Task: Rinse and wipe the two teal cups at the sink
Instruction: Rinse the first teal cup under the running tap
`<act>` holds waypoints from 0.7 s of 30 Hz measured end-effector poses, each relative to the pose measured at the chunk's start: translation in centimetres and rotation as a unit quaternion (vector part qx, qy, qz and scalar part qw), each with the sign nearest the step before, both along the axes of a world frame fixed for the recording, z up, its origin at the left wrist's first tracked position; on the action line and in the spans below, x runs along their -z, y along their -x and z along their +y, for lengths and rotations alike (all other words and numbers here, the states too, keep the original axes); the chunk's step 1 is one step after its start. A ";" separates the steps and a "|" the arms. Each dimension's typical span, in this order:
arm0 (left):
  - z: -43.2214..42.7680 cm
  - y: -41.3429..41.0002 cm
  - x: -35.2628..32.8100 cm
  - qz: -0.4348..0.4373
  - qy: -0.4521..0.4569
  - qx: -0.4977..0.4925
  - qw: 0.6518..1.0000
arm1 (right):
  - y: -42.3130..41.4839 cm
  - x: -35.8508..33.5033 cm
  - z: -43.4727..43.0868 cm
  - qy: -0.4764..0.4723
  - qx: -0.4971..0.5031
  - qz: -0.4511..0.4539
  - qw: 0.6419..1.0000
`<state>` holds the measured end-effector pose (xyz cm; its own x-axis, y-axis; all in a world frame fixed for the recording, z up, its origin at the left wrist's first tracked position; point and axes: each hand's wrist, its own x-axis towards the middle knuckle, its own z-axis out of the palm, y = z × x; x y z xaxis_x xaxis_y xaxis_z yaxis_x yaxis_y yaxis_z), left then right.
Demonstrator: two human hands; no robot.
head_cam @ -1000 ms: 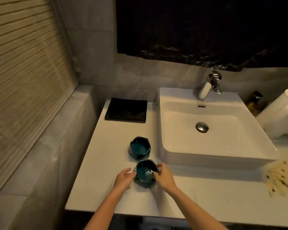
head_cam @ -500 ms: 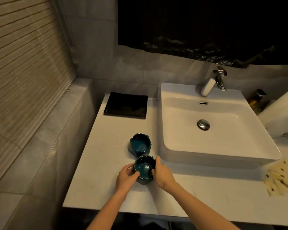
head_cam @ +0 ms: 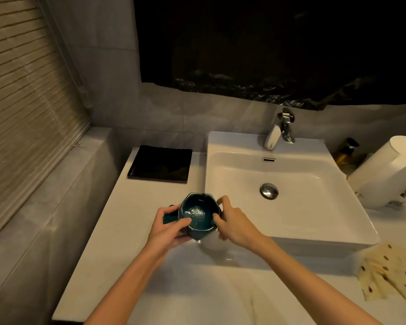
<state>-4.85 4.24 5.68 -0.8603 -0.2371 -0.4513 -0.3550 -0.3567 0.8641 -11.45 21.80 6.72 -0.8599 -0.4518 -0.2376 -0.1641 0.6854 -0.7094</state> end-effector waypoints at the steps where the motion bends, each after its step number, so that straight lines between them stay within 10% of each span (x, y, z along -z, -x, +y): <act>1: 1.0 1.1 -0.3 0.013 0.026 0.005 1.000 | 1.0 -0.5 1.1 0.014 0.004 -0.018 1.000; 14: 12.8 11.8 -0.4 0.233 0.278 0.109 0.926 | 13.0 -0.4 13.1 0.073 0.023 -0.080 0.994; 21: 14.6 14.7 1.1 0.371 0.564 0.133 0.726 | 15.2 2.0 15.6 0.176 0.043 -0.008 0.983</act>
